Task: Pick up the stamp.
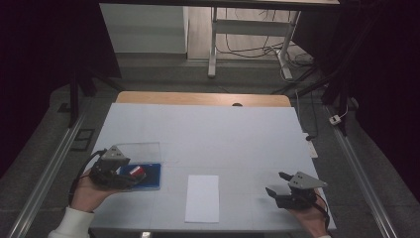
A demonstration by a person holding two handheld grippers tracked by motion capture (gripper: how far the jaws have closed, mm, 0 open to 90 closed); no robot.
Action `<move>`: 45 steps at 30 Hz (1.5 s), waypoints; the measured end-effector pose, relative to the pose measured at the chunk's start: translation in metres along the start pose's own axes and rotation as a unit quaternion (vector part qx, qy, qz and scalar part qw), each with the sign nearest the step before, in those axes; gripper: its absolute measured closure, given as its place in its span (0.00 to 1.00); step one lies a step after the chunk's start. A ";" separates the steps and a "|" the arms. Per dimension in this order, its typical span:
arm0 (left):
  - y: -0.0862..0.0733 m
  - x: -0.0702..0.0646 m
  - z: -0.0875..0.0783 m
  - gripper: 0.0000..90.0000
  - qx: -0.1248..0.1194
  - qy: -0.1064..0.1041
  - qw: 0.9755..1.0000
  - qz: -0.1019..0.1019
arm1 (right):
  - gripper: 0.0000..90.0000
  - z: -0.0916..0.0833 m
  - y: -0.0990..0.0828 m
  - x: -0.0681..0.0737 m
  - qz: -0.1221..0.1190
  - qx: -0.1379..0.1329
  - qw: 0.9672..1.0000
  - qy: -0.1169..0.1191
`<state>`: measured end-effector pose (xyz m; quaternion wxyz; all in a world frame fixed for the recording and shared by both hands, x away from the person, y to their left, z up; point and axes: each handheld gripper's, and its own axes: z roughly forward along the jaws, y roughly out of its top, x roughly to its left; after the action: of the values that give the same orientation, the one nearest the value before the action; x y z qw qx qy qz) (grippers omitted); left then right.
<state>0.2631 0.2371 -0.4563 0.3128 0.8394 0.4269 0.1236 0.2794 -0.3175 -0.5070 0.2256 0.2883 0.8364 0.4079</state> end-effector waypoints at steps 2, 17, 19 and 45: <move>0.001 0.002 0.002 0.28 0.010 0.005 1.000 -0.001 | 0.27 0.000 0.000 0.000 0.001 0.000 1.000 0.000; 0.003 0.009 0.019 0.42 0.054 0.000 0.999 0.001 | 0.29 0.003 -0.001 0.001 -0.001 0.007 1.000 0.000; 0.004 0.010 0.023 0.44 0.062 0.001 0.998 0.004 | 0.29 0.002 -0.002 0.001 -0.001 0.008 1.000 -0.001; 0.001 0.014 0.031 0.77 0.072 0.005 0.997 0.006 | 0.32 -0.001 -0.003 0.000 0.001 0.006 1.000 -0.009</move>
<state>0.2866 0.2346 -0.4806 0.2487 0.8615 0.4316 0.0986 0.2776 -0.3199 -0.5090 0.2313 0.2946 0.8363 0.4004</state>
